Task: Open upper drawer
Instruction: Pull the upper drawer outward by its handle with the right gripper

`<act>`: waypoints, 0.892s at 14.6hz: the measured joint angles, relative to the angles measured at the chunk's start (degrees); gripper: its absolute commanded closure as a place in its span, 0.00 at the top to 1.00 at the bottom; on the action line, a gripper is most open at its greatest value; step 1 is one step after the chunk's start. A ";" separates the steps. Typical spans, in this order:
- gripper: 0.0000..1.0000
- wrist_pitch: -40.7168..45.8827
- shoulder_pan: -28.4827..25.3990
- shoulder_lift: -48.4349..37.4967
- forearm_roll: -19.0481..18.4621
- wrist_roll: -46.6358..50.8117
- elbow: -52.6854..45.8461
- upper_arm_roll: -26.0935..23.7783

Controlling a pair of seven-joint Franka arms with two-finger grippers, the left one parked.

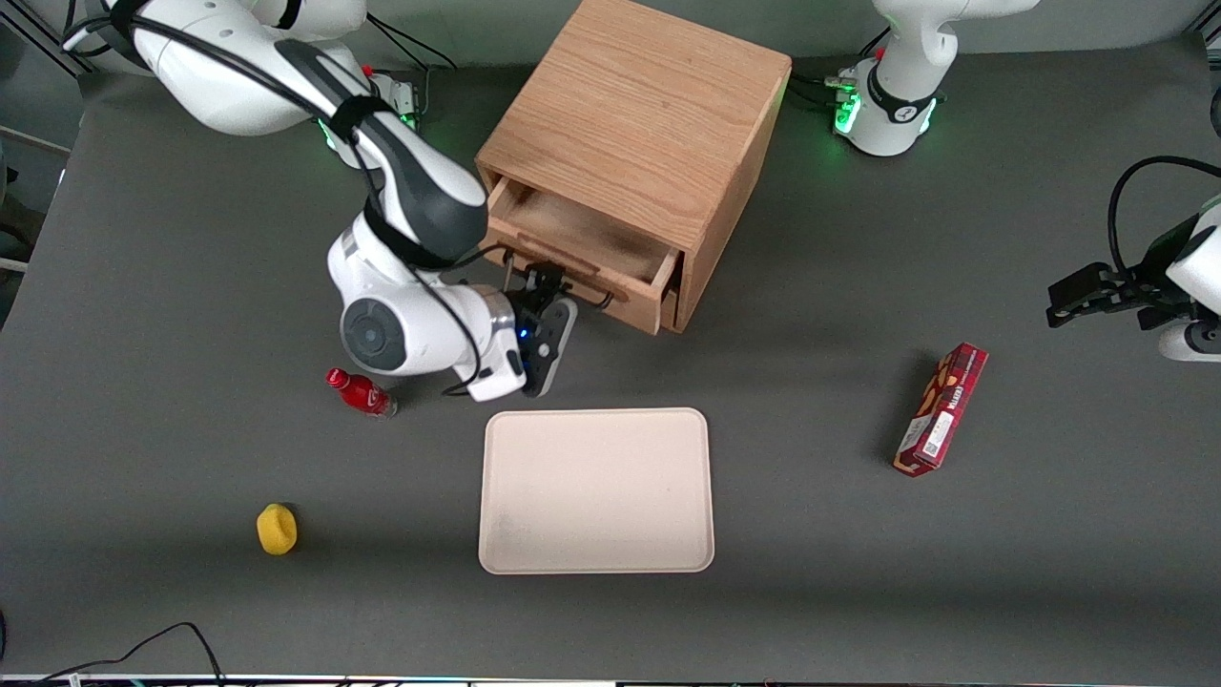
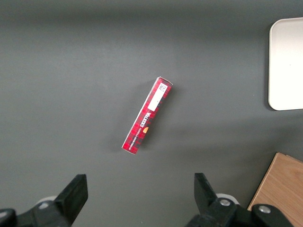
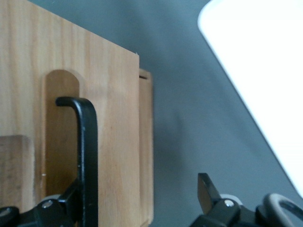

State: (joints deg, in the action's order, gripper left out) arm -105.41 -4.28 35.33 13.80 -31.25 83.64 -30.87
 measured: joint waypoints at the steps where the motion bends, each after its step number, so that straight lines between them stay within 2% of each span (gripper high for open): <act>1: 1.00 0.95 0.19 0.77 -0.16 0.00 -1.19 0.38; 5: 1.00 6.78 0.26 4.33 -0.34 0.00 -8.27 1.40; 13: 1.00 7.73 -0.02 9.06 -3.84 0.00 -15.53 3.47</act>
State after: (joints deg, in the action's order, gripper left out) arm -97.68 -4.29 44.39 9.96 -31.25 68.11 -27.40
